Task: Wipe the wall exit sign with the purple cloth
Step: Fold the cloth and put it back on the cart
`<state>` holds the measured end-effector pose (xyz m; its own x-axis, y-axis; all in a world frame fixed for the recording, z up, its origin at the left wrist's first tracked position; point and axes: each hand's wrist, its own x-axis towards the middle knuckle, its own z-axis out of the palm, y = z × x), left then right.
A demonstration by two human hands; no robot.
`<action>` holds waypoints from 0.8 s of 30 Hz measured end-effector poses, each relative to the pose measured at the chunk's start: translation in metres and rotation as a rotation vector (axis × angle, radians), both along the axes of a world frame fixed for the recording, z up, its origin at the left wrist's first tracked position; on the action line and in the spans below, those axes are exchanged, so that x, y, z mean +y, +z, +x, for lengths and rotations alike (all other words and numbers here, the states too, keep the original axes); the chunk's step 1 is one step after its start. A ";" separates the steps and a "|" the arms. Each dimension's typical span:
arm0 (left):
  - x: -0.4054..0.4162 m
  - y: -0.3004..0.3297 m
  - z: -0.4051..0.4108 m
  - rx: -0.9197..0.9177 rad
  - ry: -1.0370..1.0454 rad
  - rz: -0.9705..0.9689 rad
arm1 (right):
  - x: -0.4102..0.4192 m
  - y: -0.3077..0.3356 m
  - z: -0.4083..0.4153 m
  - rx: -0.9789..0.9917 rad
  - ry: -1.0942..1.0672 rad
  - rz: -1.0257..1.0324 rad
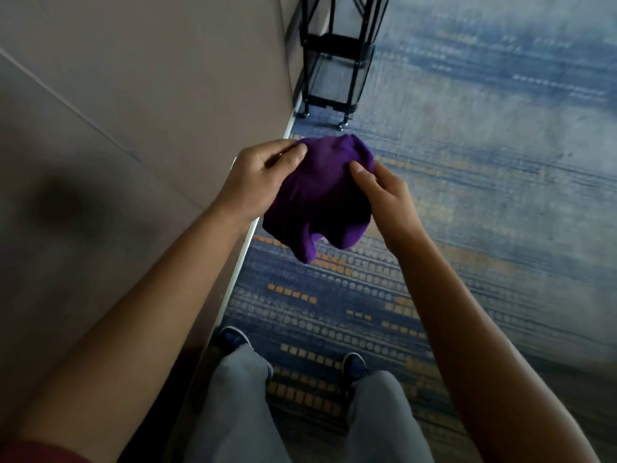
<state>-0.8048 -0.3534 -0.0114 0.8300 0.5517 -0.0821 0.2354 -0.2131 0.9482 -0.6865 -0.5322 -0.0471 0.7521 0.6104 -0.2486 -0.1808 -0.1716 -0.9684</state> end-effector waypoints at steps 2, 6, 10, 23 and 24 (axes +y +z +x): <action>-0.016 0.034 0.013 -0.019 -0.058 -0.024 | -0.021 0.028 0.017 0.052 0.073 0.017; -0.064 0.103 0.047 -0.037 -0.199 -0.103 | -0.071 0.085 0.041 0.191 0.165 0.121; -0.100 0.149 0.082 -0.042 -0.233 -0.075 | -0.107 0.123 0.056 0.257 0.121 0.232; -0.054 0.145 0.214 0.024 -0.073 -0.071 | -0.081 0.160 0.164 -0.191 -0.049 0.132; -0.047 0.144 0.231 0.030 -0.084 -0.133 | -0.074 0.163 0.177 -0.224 -0.041 0.113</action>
